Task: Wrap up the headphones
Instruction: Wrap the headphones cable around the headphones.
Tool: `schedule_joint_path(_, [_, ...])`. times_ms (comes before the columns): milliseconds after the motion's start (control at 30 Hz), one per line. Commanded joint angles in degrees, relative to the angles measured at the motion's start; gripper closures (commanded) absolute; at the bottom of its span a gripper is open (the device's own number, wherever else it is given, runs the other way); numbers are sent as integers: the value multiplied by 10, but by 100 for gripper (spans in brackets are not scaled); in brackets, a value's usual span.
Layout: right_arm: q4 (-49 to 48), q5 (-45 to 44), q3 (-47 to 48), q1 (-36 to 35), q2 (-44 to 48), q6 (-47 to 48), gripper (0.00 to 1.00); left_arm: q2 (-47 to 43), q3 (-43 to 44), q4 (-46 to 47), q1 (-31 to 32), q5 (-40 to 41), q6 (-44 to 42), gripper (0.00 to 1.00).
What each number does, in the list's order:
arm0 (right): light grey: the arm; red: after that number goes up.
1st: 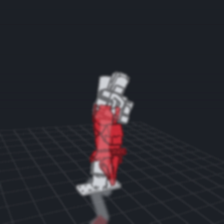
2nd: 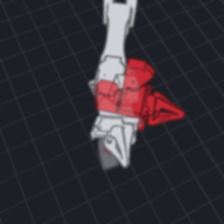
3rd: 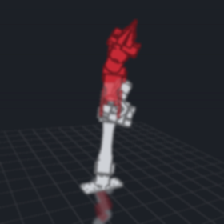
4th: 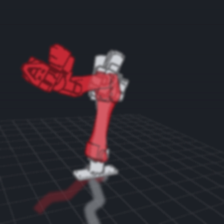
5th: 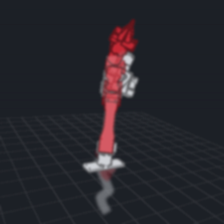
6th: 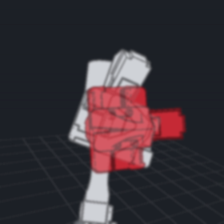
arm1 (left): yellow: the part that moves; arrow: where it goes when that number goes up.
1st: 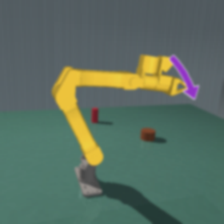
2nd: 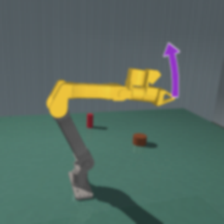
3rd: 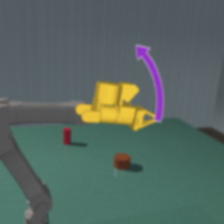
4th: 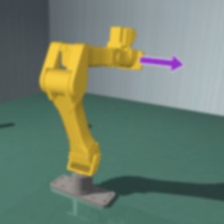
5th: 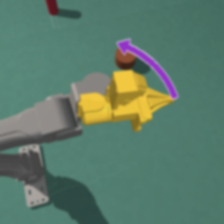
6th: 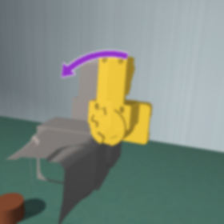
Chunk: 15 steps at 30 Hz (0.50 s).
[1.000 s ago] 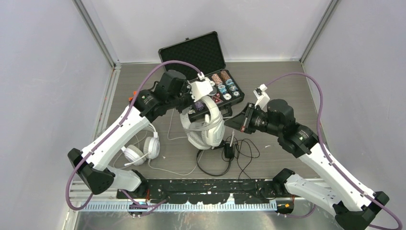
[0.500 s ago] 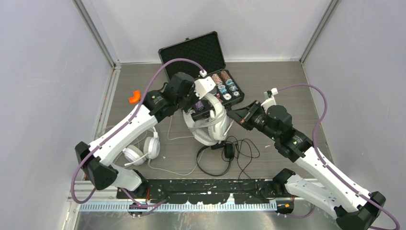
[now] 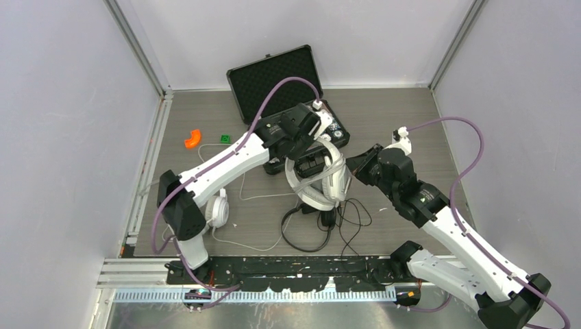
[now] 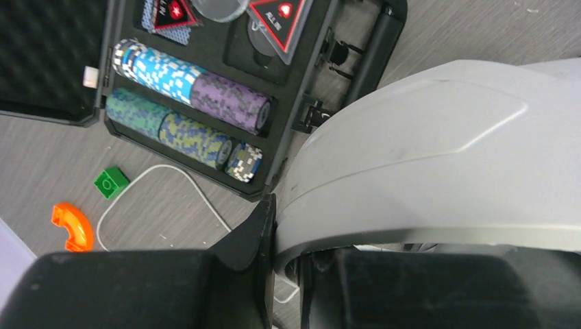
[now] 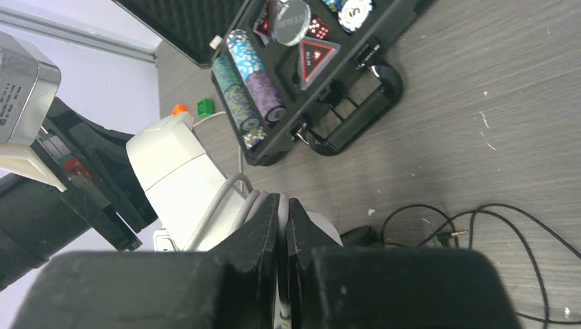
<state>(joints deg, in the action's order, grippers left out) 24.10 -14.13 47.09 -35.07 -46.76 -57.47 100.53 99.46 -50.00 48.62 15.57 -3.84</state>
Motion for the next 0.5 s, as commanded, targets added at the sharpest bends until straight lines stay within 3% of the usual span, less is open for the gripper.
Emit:
schedule_joint_path(0, [-75, -22, 37, -2, 35, -7, 86, 27, 7, -63, 2, 64, 32, 100])
schedule_joint_path(100, [-57, -57, 35, -1, 29, 16, 100, 37, 13, -55, 2, 58, 36, 100])
schedule_joint_path(267, [-56, -26, 34, 5, 13, -13, 100, 49, 18, -42, 4, 50, 56, 100])
schedule_joint_path(367, [-57, -27, 32, 5, 21, -47, 79, 47, 10, -32, 3, 58, 51, 100])
schedule_joint_path(400, [-56, -33, 30, 6, 25, -56, 81, 45, 6, -28, 3, 61, 50, 100])
schedule_joint_path(433, [-56, -36, 30, 6, 26, -58, 96, 43, 3, -24, 3, 63, 50, 100])
schedule_joint_path(467, [-56, -39, 30, 7, 25, -59, 100, 40, 1, -21, 3, 63, 52, 100])
